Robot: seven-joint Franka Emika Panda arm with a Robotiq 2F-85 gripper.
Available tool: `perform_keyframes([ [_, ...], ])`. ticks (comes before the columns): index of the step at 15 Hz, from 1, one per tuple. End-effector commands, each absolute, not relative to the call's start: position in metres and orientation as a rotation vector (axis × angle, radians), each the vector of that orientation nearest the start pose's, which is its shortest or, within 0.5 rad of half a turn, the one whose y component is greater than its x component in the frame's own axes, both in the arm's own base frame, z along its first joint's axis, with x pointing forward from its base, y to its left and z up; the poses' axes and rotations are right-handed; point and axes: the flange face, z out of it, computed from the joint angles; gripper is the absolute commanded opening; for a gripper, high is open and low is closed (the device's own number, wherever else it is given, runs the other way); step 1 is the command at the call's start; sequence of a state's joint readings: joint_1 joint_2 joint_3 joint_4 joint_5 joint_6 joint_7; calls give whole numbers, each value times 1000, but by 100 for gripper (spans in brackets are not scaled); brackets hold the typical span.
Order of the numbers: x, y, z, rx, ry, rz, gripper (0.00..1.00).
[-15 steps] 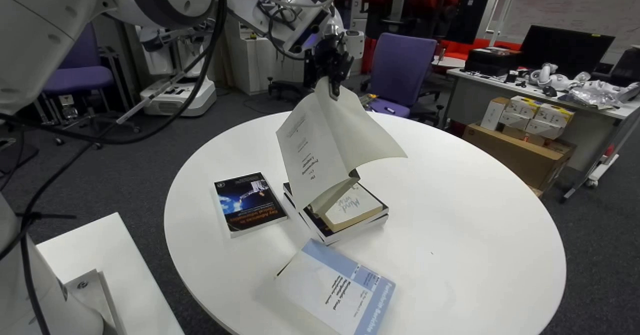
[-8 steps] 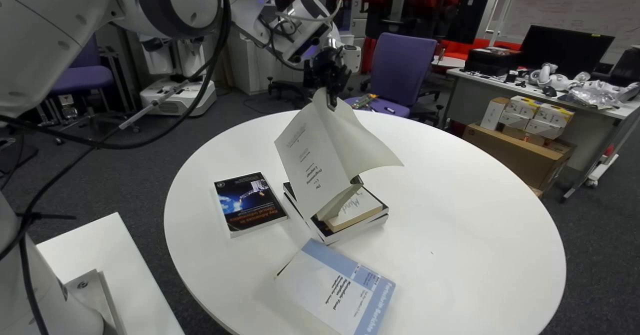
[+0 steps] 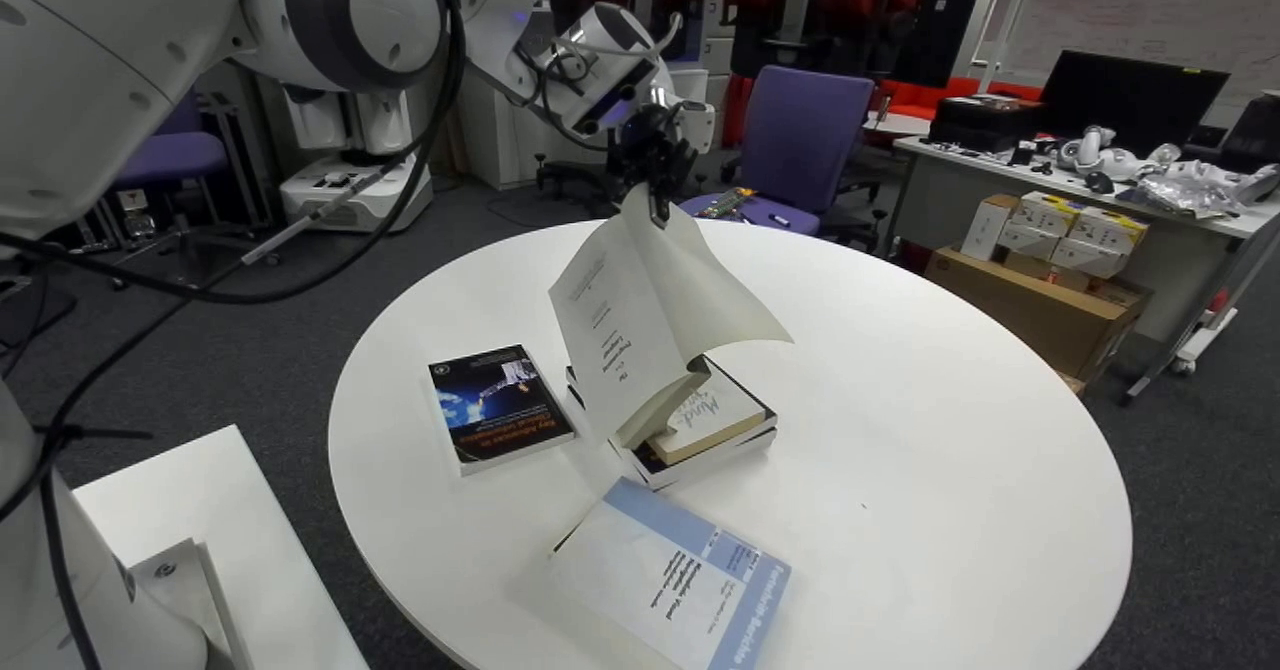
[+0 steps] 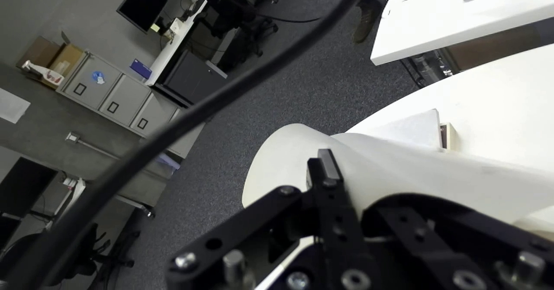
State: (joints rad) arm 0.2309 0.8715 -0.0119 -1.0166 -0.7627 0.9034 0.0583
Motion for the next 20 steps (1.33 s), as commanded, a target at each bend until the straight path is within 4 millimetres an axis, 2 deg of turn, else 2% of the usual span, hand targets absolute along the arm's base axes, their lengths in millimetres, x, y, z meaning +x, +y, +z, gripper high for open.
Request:
perform_keyframes([
  [1,658,70,375,2007,24,-955,0],
  [8,650,110,397,1989,55,-894,0],
  [12,635,124,405,1983,111,-975,0],
  [13,631,128,413,1982,122,-987,0],
  [17,621,128,436,1982,113,-1014,0],
  [20,620,120,441,1986,97,-1039,0],
])
